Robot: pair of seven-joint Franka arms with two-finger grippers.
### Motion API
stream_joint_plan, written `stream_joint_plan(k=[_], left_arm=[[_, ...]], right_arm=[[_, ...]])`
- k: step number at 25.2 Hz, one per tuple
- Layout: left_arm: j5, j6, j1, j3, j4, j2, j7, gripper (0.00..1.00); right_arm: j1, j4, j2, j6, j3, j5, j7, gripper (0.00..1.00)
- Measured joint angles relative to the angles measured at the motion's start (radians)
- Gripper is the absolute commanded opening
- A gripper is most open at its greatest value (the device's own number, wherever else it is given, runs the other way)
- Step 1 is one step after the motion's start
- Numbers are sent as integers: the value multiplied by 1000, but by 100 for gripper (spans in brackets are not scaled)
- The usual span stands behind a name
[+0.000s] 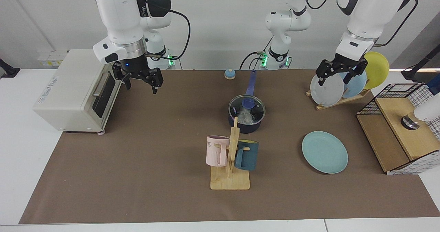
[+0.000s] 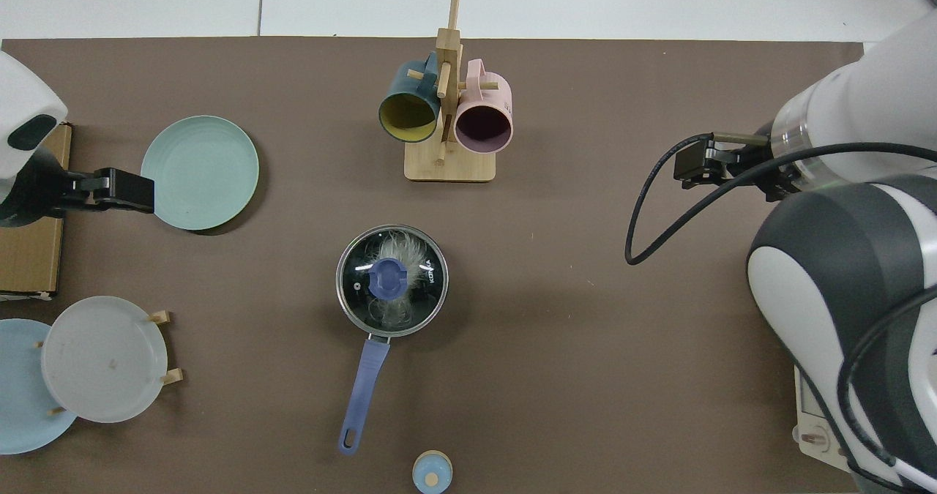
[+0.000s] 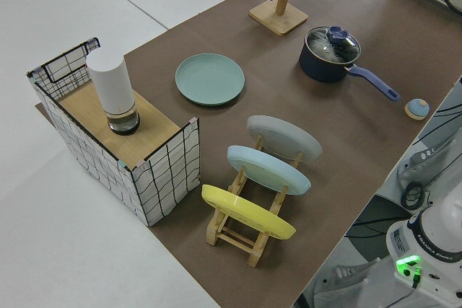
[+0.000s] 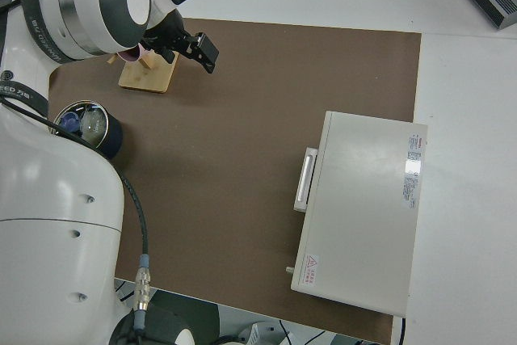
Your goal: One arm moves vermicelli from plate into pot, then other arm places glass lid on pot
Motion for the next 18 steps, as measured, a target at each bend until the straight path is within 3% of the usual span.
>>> stream_joint_plan(k=[9,18], left_arm=[[0,0,0,0,0,0,0,100],[0,0,0,0,0,0,0,100]], right_arm=[[-6,-214,-70,108,-44,23,-46,100],[-29,-244,-76,112,-48,23,-47,100]])
